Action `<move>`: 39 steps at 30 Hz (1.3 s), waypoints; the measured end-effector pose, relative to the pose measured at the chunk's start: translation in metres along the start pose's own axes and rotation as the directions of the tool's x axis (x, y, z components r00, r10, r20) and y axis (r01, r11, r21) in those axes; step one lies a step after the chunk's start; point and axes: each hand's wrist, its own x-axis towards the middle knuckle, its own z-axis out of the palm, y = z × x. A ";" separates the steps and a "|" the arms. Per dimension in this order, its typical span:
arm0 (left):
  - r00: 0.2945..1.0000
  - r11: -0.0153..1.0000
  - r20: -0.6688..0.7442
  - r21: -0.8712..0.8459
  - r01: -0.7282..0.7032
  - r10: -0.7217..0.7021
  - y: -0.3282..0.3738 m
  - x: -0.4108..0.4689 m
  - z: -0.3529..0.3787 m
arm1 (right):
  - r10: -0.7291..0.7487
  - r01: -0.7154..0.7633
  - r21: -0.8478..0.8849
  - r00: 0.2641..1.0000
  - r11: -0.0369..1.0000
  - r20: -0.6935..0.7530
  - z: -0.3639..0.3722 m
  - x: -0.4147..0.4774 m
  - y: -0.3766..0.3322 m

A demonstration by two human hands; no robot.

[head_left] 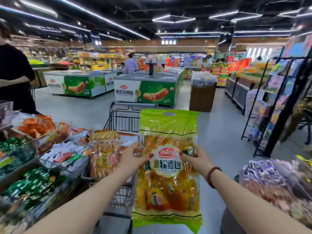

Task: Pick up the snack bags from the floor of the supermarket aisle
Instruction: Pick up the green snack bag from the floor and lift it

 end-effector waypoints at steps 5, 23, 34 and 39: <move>0.999 1.000 -0.043 0.021 0.008 -0.007 0.009 0.103 0.020 | -0.007 0.007 -0.008 1.000 1.000 0.018 -0.015 0.114 -0.007; 0.860 0.992 -0.494 -0.066 0.106 -0.125 0.031 0.364 0.051 | -0.222 0.242 0.006 0.878 0.970 0.423 0.007 0.483 -0.064; 0.725 0.977 -0.656 -0.156 0.142 -0.210 -0.019 0.472 -0.006 | -0.307 0.334 0.059 0.764 0.941 0.568 0.118 0.616 -0.089; 0.686 0.971 -0.686 -0.160 0.180 -0.240 -0.047 0.509 -0.020 | -0.288 0.307 0.085 0.713 0.948 0.639 0.162 0.663 -0.085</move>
